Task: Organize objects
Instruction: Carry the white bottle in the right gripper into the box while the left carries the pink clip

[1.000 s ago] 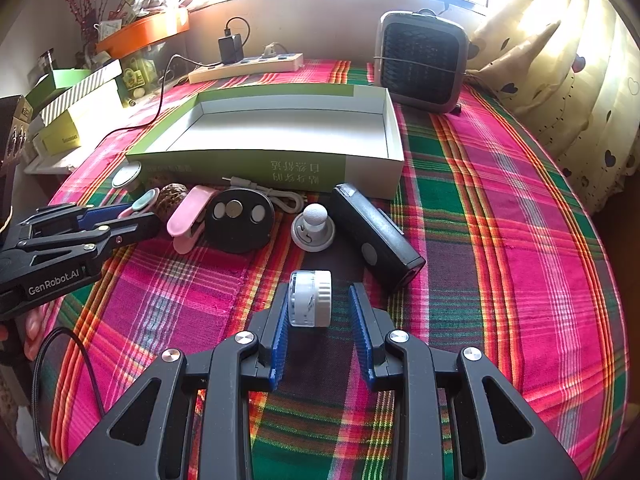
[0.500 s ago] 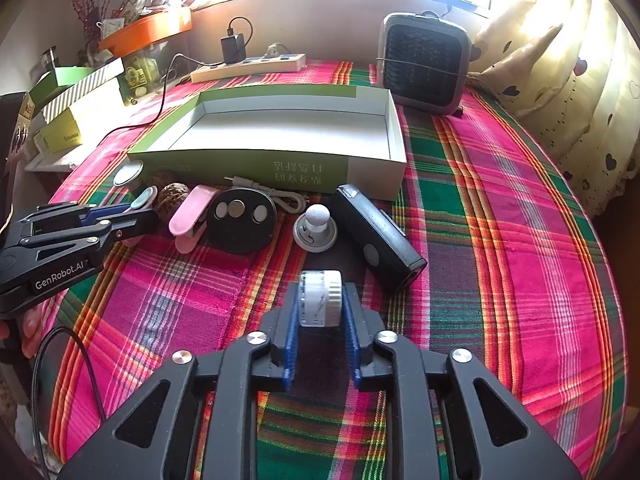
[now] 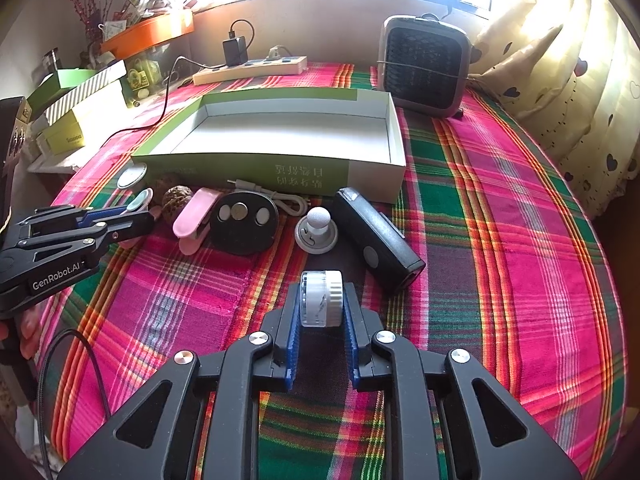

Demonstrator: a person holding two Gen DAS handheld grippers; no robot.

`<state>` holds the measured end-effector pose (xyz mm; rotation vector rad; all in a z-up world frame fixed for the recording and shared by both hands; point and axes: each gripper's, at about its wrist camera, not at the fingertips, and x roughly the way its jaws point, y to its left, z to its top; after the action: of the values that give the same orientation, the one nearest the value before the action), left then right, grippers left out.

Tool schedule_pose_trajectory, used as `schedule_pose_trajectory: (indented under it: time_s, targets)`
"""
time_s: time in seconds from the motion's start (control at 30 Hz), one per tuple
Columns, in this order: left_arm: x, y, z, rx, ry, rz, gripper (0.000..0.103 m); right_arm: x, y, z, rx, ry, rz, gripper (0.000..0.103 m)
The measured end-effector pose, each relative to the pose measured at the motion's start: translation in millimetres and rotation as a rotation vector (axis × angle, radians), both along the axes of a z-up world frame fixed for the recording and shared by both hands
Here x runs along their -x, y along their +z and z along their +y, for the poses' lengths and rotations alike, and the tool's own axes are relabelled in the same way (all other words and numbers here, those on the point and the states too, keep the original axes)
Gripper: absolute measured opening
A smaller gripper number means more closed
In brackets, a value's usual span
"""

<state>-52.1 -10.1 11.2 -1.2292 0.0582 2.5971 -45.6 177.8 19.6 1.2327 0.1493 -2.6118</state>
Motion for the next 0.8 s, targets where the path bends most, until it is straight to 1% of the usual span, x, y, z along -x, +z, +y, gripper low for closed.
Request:
schedule_pose_trajectory:
  time_s: [0.07,0.2,0.4,0.6,0.8]
  targets:
    - [-0.7,3.2,0.4,-0.001,-0.002,-0.004,0.016,-0.6,3.3,0.3,0.006,0.003,0.008,0.020]
    - [-2.8,13.4,1.5,-0.006,-0.013,0.015,0.016,0.6,14.0,1.1,0.025,0.014,0.022,0.020]
    - [1.0,26.3,1.6,-0.018,-0.013,0.034,0.016,5.7,33.6,-2.6,0.016,0.029,0.071,0.020]
    - [14.7,40.3,0.4,-0.044,-0.010,0.043,0.016,19.8,50.1,-9.6,0.026,0.055,0.100,0.020]
    - [36.3,46.5,-1.9,-0.069,-0.007,0.028,0.016,41.7,60.9,-15.2,0.022,0.071,0.113,0.020]
